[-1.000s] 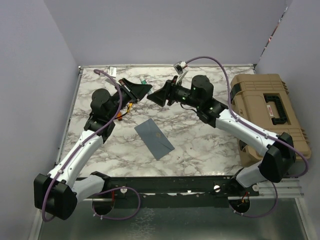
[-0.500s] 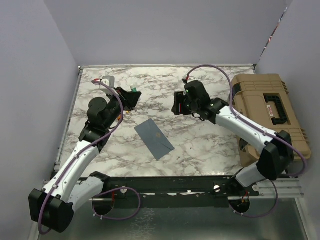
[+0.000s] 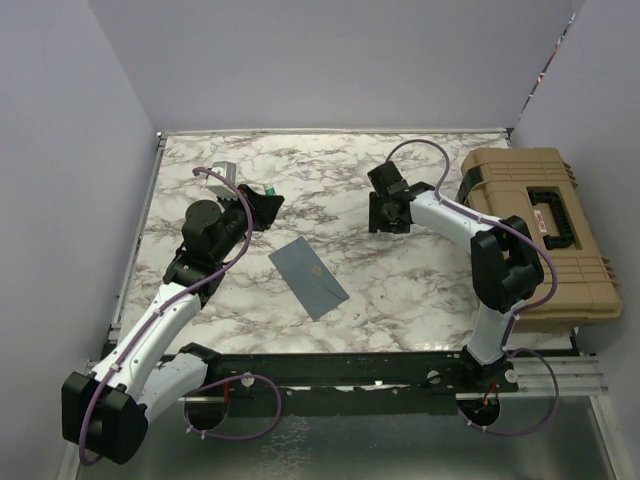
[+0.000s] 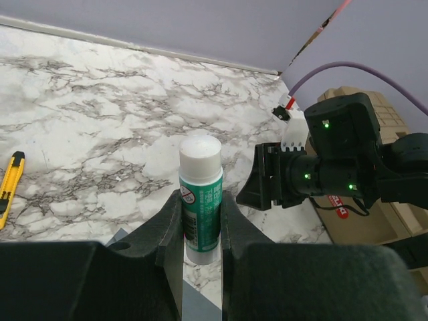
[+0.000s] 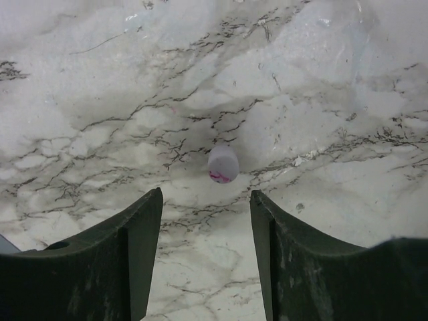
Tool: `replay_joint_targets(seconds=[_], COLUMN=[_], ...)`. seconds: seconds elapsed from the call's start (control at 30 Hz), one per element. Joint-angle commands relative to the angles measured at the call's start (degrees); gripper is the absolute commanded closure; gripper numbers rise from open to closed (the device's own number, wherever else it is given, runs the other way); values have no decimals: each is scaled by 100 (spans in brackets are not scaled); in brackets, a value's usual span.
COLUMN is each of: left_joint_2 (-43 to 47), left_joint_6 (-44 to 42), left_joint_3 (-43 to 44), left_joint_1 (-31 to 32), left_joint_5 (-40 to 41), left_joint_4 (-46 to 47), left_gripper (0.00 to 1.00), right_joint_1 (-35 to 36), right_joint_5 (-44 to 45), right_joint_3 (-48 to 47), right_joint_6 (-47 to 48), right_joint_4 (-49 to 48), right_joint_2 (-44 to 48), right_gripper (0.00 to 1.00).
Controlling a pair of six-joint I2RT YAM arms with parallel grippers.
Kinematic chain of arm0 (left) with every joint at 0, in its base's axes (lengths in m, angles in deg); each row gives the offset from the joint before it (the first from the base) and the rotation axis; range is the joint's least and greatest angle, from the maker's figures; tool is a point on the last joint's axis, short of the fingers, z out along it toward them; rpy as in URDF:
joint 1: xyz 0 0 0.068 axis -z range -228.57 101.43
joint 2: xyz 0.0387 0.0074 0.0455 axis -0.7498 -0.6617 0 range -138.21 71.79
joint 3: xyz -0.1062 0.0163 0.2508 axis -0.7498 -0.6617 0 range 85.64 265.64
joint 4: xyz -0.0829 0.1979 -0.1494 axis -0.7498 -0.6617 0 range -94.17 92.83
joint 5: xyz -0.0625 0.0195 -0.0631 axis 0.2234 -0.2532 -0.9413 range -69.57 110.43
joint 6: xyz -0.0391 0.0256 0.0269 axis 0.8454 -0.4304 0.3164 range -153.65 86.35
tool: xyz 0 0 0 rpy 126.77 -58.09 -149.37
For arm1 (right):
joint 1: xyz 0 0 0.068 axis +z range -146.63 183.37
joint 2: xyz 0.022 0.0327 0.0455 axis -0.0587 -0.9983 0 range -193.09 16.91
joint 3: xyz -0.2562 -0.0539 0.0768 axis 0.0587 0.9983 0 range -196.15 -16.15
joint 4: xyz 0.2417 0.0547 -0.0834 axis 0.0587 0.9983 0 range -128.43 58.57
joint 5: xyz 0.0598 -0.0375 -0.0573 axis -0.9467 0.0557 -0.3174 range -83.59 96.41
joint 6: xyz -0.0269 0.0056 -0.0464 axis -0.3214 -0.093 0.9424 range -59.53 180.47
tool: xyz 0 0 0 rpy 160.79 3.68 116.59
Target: Place the letter into the envelope and seal it
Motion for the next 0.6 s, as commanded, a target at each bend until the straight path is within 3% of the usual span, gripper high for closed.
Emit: replay_joint_targets(seconds=[0.0, 0.27, 0.4, 0.57], left_joint_2=[-121, -264, -335, -389], left_joint_6=[-183, -242, -220, -206], left_joint_3=[95, 121, 122, 130], left_joint_1=[0, 0, 0, 2], left_joint_5=[189, 205, 187, 157], left_joint_4=[72, 94, 114, 144], left_gripper=[100, 100, 100, 100], right_joint_1=[-136, -336, -416, -481], right_joint_5=[134, 10, -280, -427], right_joint_3=[-280, -235, -164, -170], right_joint_6=[-37, 2, 79, 88], right_joint_4=[111, -32, -145, -102], right_joint_2=[-369, -557, -589, -642], right_gripper=[43, 50, 62, 70])
